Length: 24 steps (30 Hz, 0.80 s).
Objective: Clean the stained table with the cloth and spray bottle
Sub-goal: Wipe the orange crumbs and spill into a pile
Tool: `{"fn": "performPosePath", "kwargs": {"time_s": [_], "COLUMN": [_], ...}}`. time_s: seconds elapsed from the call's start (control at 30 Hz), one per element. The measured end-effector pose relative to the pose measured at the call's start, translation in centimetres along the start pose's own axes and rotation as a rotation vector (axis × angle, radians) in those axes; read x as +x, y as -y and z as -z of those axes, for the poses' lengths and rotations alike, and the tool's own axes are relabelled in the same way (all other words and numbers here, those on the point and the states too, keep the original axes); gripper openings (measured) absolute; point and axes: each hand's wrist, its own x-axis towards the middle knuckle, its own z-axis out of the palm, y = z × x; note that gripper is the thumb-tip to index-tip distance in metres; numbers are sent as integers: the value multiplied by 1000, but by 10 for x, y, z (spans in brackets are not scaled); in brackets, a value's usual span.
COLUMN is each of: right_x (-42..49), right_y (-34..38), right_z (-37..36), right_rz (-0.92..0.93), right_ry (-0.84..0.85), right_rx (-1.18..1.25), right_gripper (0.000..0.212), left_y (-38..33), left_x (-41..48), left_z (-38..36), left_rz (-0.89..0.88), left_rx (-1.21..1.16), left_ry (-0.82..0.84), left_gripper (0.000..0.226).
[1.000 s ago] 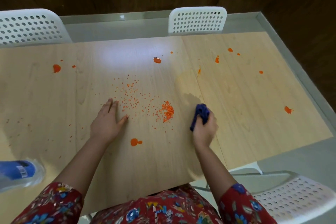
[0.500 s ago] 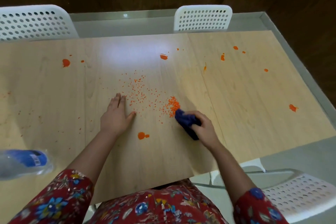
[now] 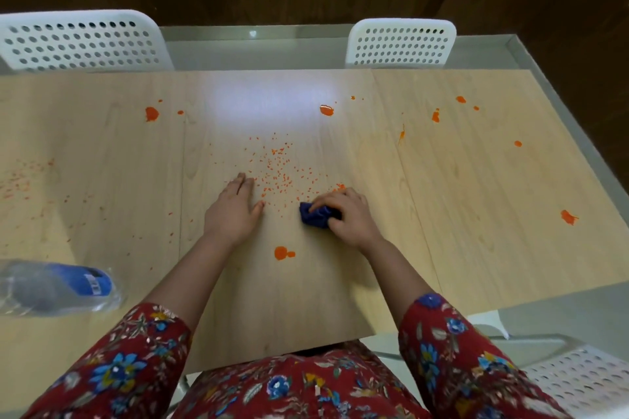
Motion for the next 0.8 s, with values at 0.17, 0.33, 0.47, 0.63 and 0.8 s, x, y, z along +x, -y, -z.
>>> {"fn": "performPosePath", "kwargs": {"time_s": [0.17, 0.33, 0.47, 0.63, 0.8], "right_x": [-18, 2, 28, 1, -26], "right_y": [-5, -3, 12, -16, -44], "right_z": [3, -6, -7, 16, 10], "right_rz": [38, 76, 37, -363, -747], "right_ry": [122, 111, -64, -533, -550], "right_rx": [-49, -127, 16, 440, 183], "right_gripper": [48, 43, 46, 35, 54], "left_y": [5, 6, 4, 15, 30], "left_x": [5, 5, 8, 25, 36], "left_z": [6, 4, 3, 15, 20], "left_rz": [-26, -14, 4, -24, 51], "left_rx": [-74, -65, -44, -104, -61], "left_ry": [-25, -57, -49, 15, 124], "left_gripper": [50, 53, 56, 57, 90]}}
